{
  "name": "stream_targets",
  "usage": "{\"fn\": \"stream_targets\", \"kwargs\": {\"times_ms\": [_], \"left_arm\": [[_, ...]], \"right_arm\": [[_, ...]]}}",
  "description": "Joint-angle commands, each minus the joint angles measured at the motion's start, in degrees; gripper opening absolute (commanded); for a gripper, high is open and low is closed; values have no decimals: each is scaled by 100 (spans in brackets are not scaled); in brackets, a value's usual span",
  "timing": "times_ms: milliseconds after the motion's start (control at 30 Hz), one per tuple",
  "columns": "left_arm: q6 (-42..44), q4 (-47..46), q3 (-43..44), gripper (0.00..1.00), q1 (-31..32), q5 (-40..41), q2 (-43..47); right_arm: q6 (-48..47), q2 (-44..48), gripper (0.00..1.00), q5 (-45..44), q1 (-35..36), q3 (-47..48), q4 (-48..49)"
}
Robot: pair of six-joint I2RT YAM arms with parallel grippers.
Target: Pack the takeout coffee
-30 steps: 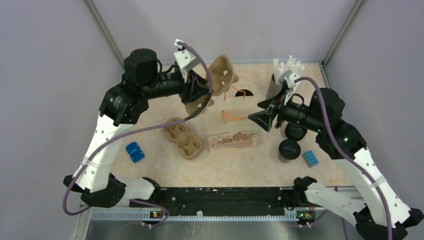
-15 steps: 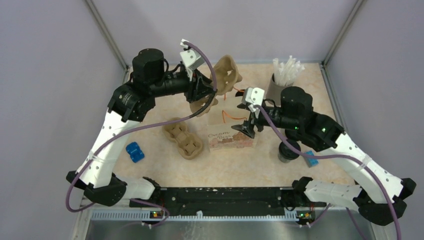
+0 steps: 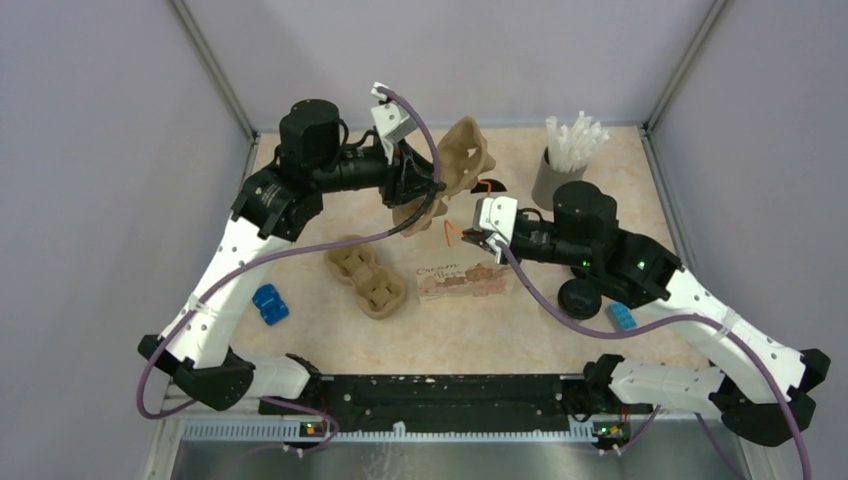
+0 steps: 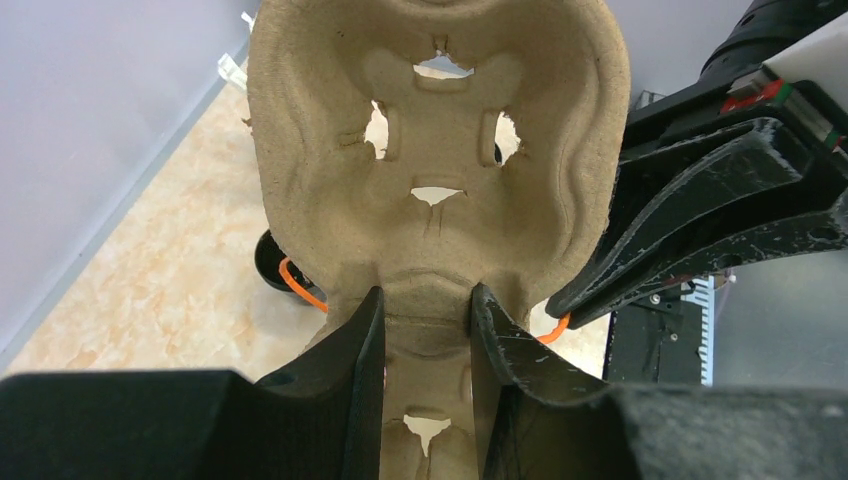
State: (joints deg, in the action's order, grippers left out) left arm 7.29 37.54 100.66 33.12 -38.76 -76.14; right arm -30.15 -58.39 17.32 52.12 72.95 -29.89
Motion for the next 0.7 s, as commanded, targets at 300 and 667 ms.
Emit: {"fn": "stream_targets", "kwargs": {"times_ms": [300, 667], "left_arm": [[-117, -1254, -823, 23, 42, -315, 243], [-285, -1889, -1166, 23, 46, -548, 179]], "right_arm": [[-606, 359, 0, 150, 102, -169, -386], [-729, 487, 0, 485, 103, -338, -613]]}}
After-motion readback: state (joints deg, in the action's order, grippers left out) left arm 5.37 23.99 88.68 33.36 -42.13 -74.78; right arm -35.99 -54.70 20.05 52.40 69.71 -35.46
